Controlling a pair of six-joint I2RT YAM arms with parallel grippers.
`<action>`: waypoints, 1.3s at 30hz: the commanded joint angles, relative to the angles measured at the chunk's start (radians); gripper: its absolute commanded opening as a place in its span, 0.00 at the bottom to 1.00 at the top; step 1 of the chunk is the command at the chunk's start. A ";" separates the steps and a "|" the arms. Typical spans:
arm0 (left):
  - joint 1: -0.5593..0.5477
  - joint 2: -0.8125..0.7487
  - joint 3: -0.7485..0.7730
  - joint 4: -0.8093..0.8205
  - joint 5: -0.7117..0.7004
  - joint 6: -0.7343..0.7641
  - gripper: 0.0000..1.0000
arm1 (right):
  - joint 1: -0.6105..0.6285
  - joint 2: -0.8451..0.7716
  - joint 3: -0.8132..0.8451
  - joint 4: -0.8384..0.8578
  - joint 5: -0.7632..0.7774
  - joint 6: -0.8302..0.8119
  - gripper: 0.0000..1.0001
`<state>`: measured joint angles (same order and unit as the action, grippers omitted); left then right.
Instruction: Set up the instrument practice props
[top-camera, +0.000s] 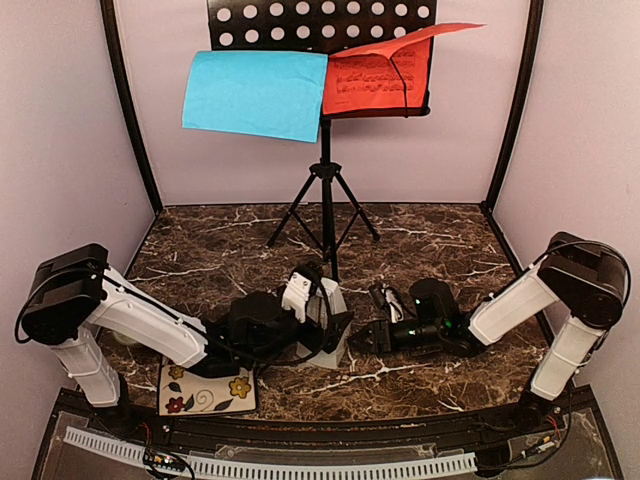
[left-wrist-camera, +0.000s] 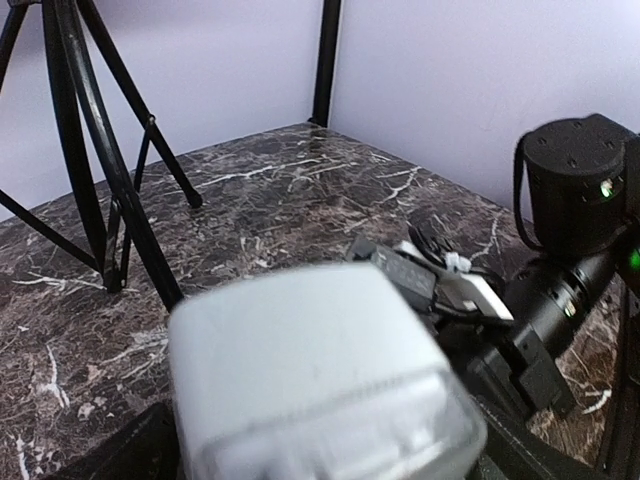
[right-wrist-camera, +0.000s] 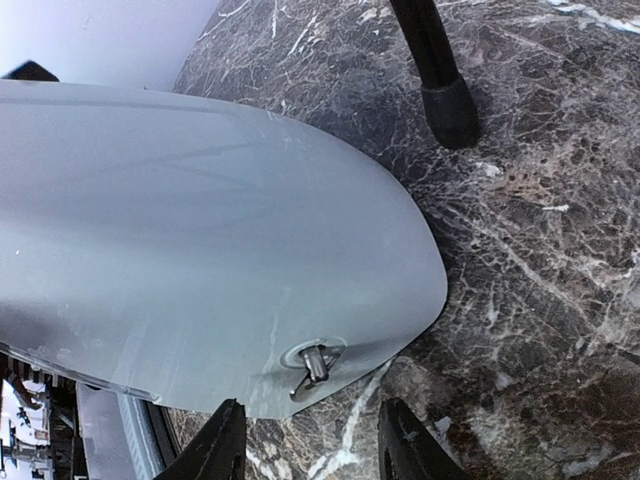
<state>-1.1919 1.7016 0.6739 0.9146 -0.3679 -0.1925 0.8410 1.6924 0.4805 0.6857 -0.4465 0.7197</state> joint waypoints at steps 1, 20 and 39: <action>-0.021 0.037 0.096 -0.135 -0.196 -0.043 0.99 | 0.017 -0.022 0.016 -0.015 0.063 -0.006 0.46; -0.022 0.068 0.152 -0.175 -0.229 -0.116 0.52 | 0.084 -0.092 0.028 -0.102 0.205 -0.057 0.43; -0.021 0.042 0.145 -0.103 -0.214 -0.060 0.24 | 0.112 -0.030 0.119 -0.204 0.300 -0.088 0.20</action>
<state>-1.2083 1.7828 0.8040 0.7544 -0.5884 -0.2657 0.9432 1.6581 0.5781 0.5072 -0.1898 0.6502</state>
